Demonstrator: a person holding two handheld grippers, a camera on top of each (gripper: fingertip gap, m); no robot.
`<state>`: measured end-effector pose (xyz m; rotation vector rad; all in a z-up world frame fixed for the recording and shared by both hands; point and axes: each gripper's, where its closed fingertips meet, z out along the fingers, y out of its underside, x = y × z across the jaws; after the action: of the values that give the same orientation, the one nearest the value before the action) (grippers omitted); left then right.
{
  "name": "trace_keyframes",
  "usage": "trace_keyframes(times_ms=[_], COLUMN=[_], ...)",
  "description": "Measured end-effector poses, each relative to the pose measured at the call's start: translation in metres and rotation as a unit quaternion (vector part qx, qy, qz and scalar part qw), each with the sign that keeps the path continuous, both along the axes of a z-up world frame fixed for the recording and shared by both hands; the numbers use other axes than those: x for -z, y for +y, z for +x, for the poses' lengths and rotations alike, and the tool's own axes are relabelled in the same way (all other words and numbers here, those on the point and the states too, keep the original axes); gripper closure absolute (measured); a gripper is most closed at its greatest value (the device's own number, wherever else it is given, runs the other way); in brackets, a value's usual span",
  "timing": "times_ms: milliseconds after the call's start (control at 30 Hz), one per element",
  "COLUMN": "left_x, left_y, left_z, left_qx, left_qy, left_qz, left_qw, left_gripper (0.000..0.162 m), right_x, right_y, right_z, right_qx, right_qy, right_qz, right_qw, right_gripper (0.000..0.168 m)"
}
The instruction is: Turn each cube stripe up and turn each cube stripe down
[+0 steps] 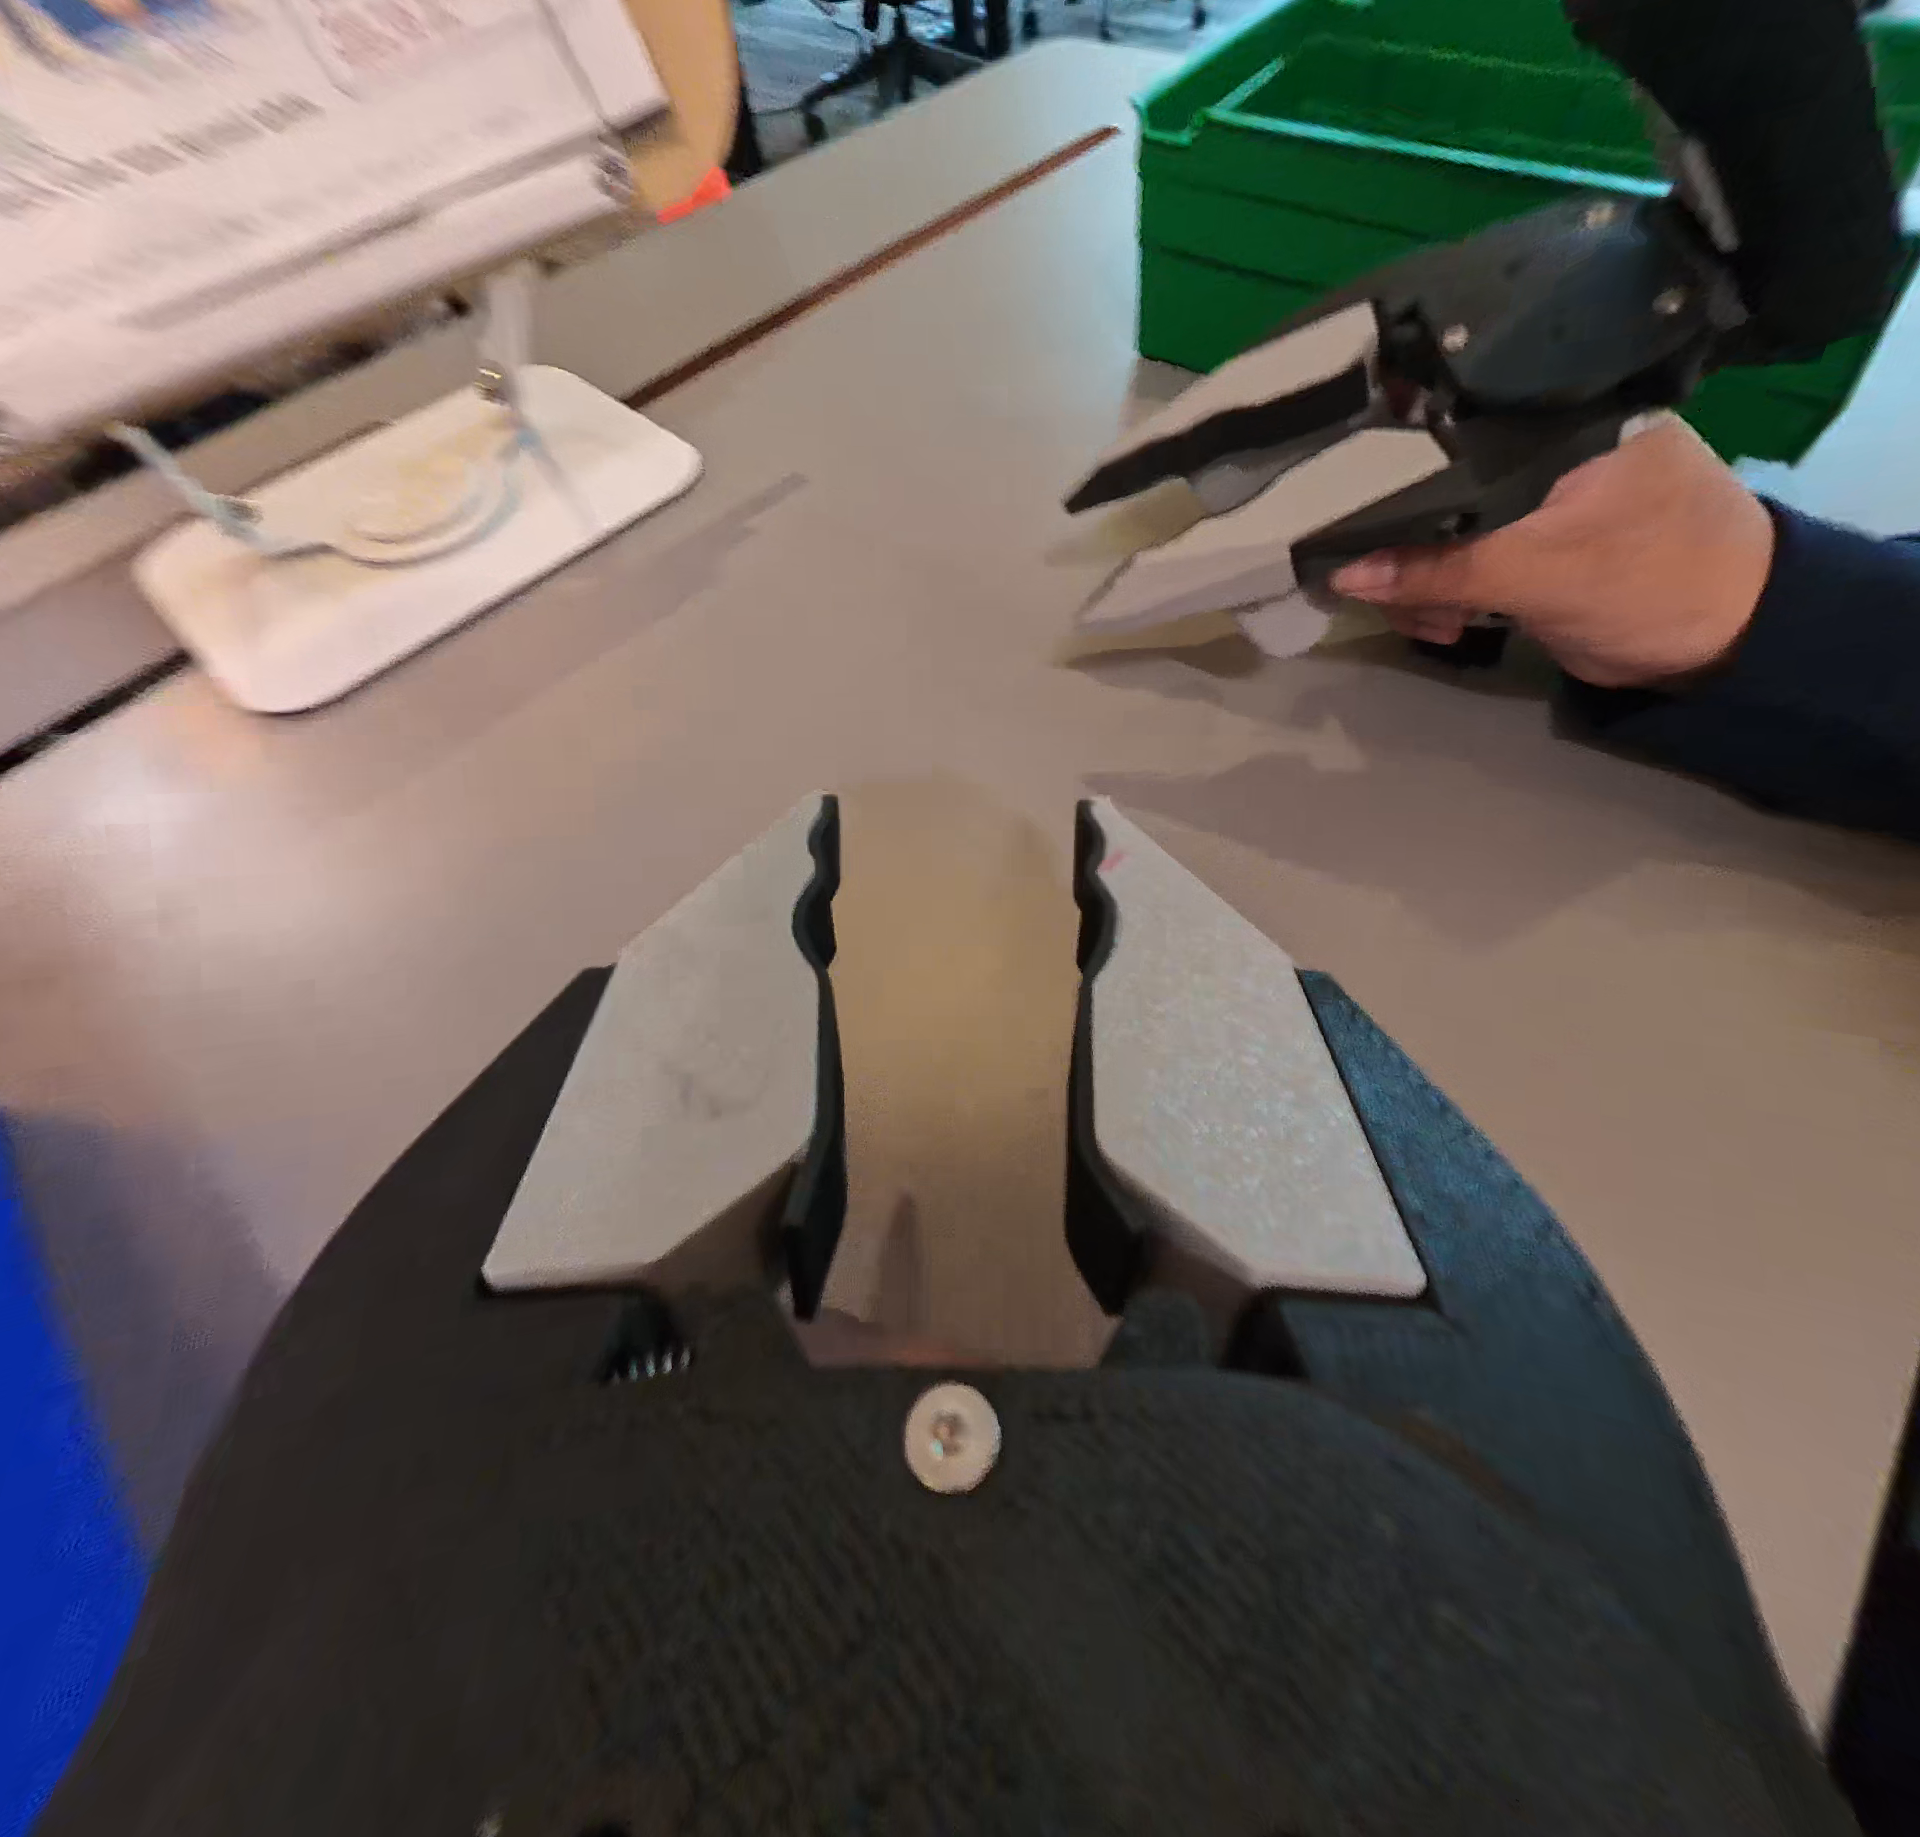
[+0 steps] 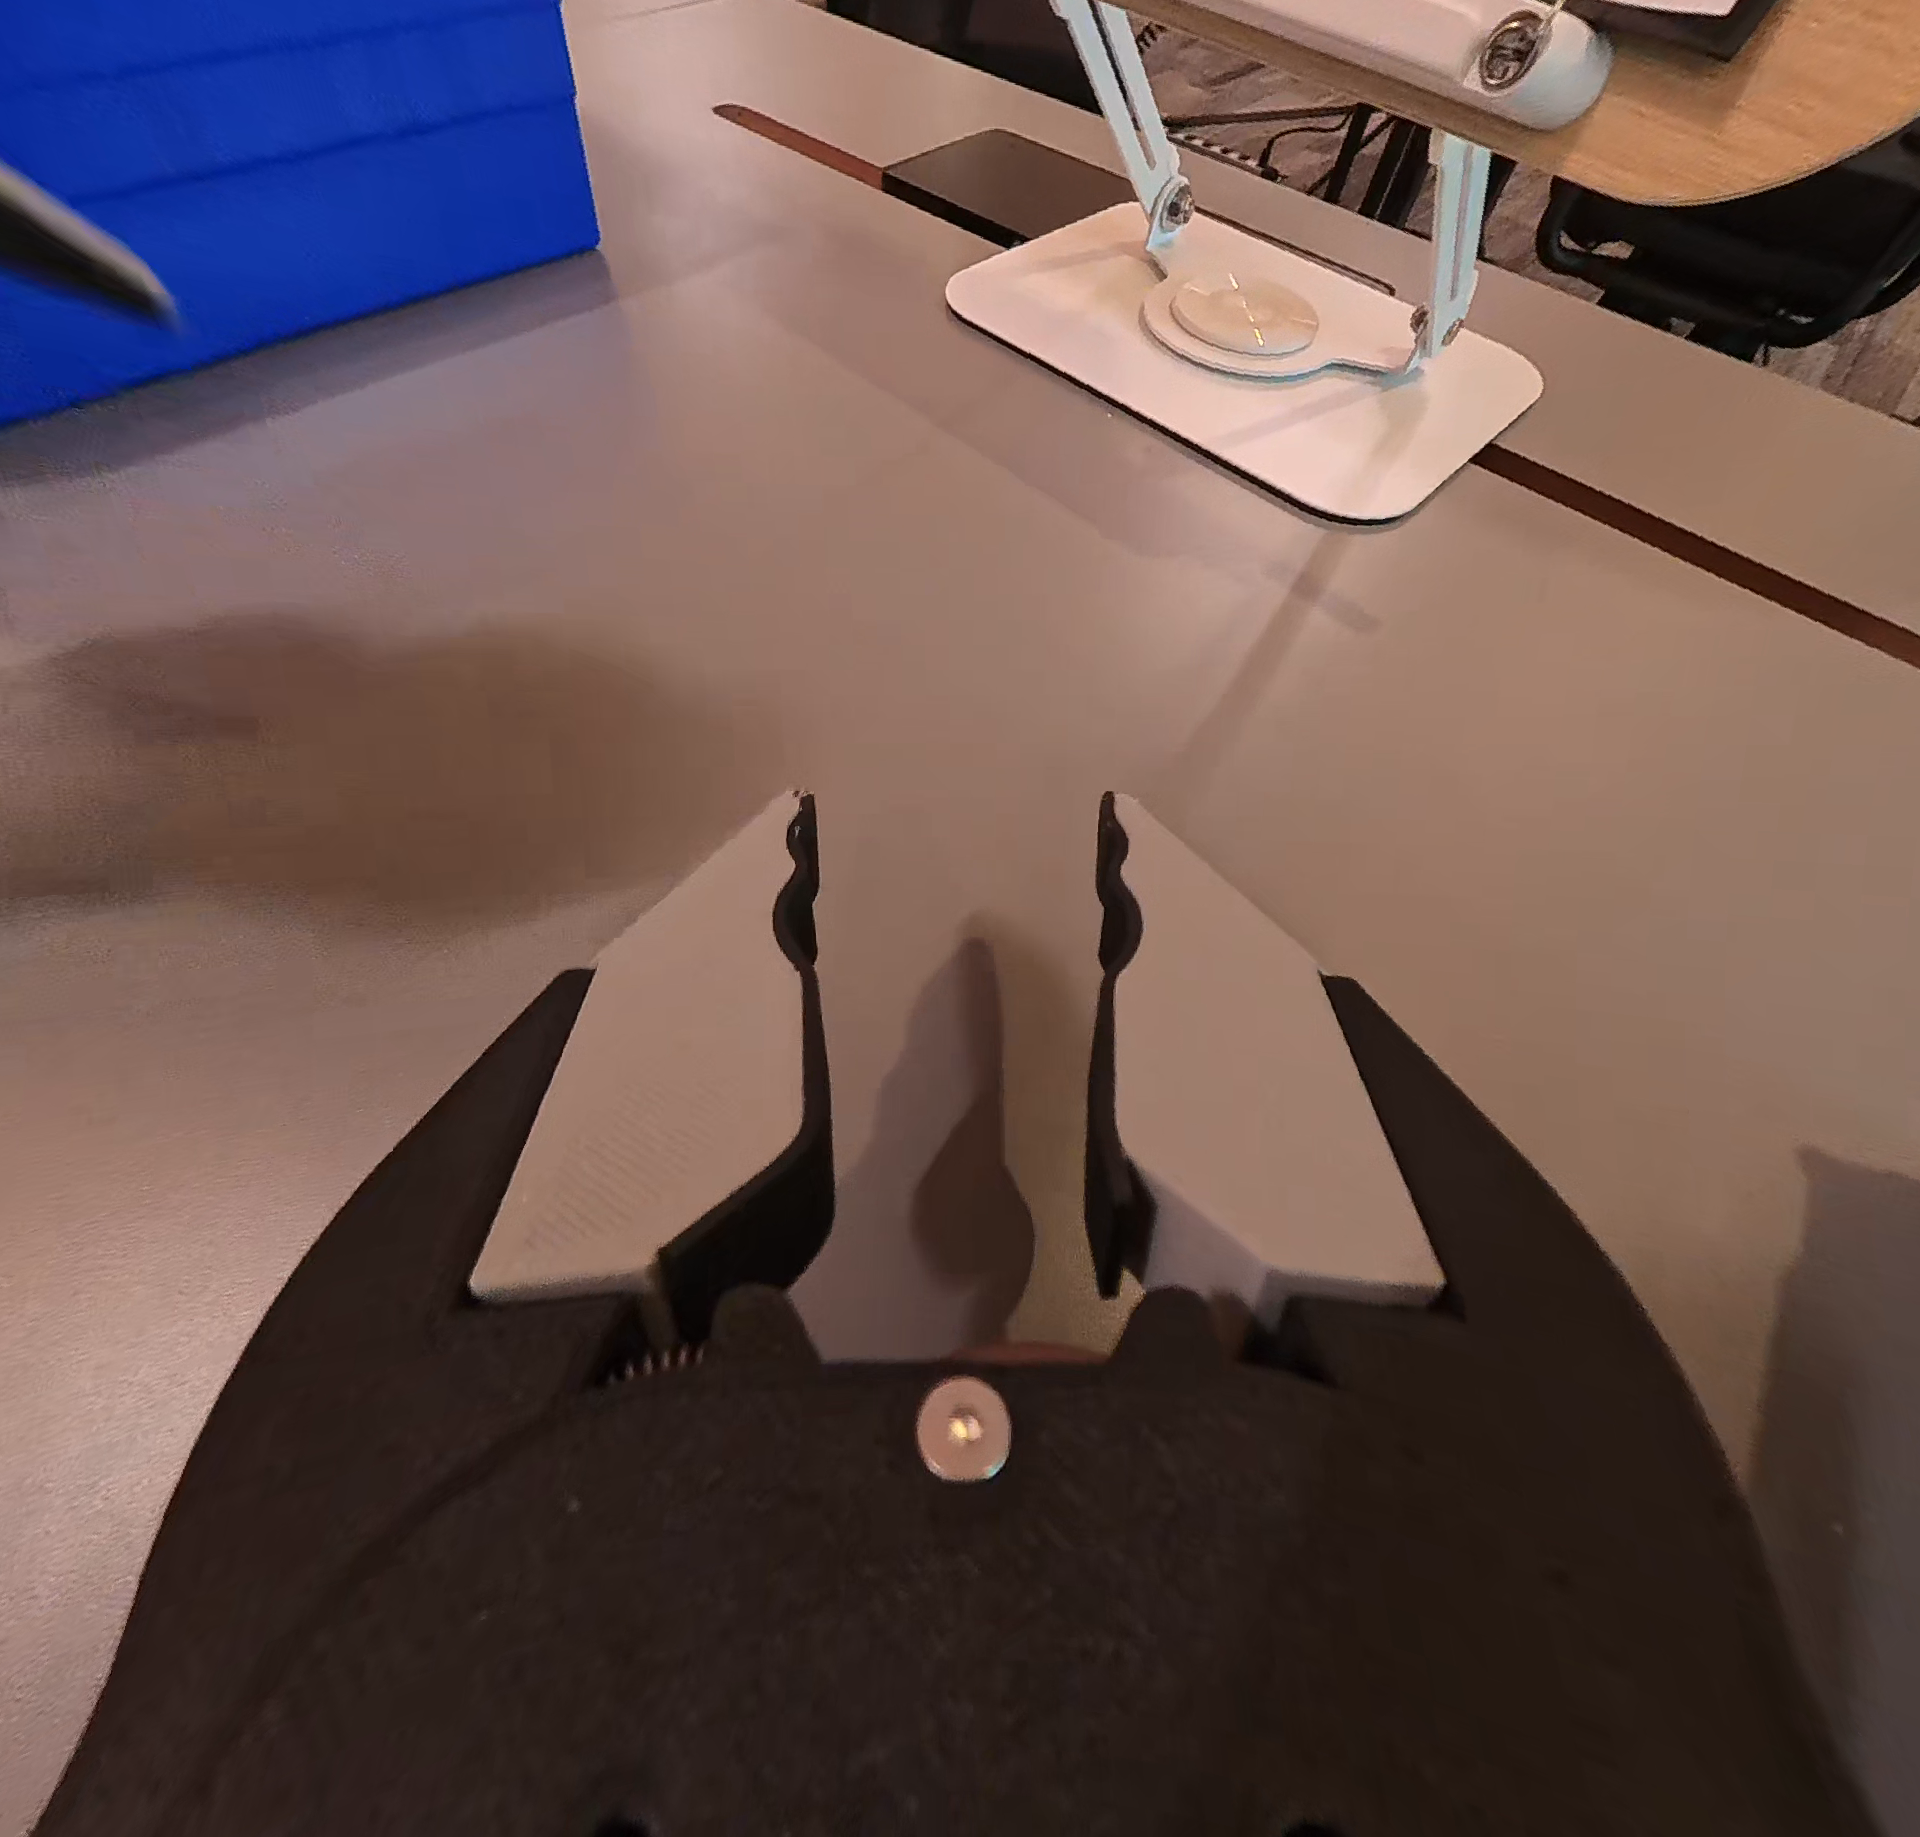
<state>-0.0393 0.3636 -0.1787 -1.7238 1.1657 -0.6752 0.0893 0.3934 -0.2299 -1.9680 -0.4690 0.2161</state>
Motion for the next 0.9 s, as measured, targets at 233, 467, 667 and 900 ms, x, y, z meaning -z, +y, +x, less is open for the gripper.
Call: trace_keyframes(times_ms=[233,467,667,900], left_x=[-0.102,-0.012,0.05,0.073], left_y=[0.08,0.188,0.215,0.22], left_z=[-0.133,-0.223,-0.231,-0.229], left_qx=[-0.115,-0.236,-0.256,-0.265], left_qy=[-0.015,0.12,0.187,0.205], left_qz=[0.025,-0.09,-0.154,-0.189], left_qw=[0.993,0.96,0.936,0.923], left_gripper=[0.115,0.11,0.101,0.097], right_x=[0.003,0.011,0.01,0.012], right_y=[-0.002,-0.001,-0.002,-0.003], right_z=[-0.007,-0.011,-0.01,-0.015], right_qx=[-0.013,-0.016,-0.016,-0.024], right_qy=[0.001,-0.009,-0.006,-0.008], right_qz=[-0.007,-0.02,-0.018,-0.022], right_qw=[1.0,1.0,1.0,0.999], right_gripper=[0.117,0.117,0.117,0.117])
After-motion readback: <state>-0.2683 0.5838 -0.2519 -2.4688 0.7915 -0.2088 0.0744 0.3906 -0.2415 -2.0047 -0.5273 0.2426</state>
